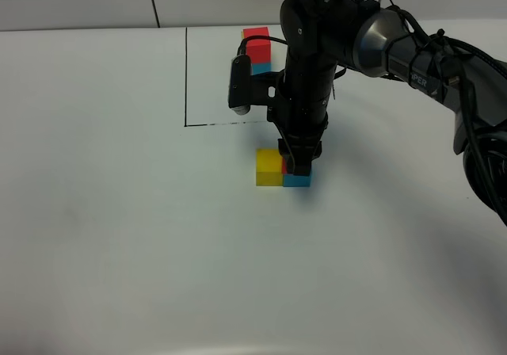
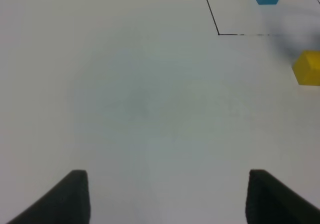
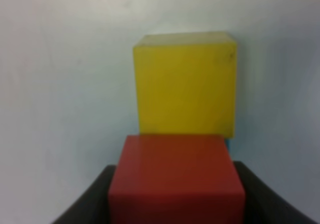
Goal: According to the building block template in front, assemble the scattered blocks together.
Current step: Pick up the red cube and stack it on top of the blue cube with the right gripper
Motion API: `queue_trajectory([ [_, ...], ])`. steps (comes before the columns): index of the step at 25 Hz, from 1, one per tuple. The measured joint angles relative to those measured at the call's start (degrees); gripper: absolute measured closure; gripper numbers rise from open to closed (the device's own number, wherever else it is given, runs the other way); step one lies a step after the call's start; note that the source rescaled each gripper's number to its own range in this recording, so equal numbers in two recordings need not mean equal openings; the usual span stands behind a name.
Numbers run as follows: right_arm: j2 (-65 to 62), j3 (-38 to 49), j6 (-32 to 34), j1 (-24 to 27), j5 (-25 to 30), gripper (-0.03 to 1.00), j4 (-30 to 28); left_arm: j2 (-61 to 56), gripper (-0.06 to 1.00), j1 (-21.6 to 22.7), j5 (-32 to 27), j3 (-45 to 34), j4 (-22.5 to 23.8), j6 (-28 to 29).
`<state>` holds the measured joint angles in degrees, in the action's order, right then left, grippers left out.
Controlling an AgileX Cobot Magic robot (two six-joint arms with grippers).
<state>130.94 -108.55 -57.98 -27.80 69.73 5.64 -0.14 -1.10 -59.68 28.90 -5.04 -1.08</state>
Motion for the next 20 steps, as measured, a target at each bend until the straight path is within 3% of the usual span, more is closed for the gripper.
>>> queue_trajectory([
  [20,0.3,-0.1,0.2,0.0,0.1,0.95,0.0,0.0,0.53,0.0,0.0,0.0,0.0,0.1],
])
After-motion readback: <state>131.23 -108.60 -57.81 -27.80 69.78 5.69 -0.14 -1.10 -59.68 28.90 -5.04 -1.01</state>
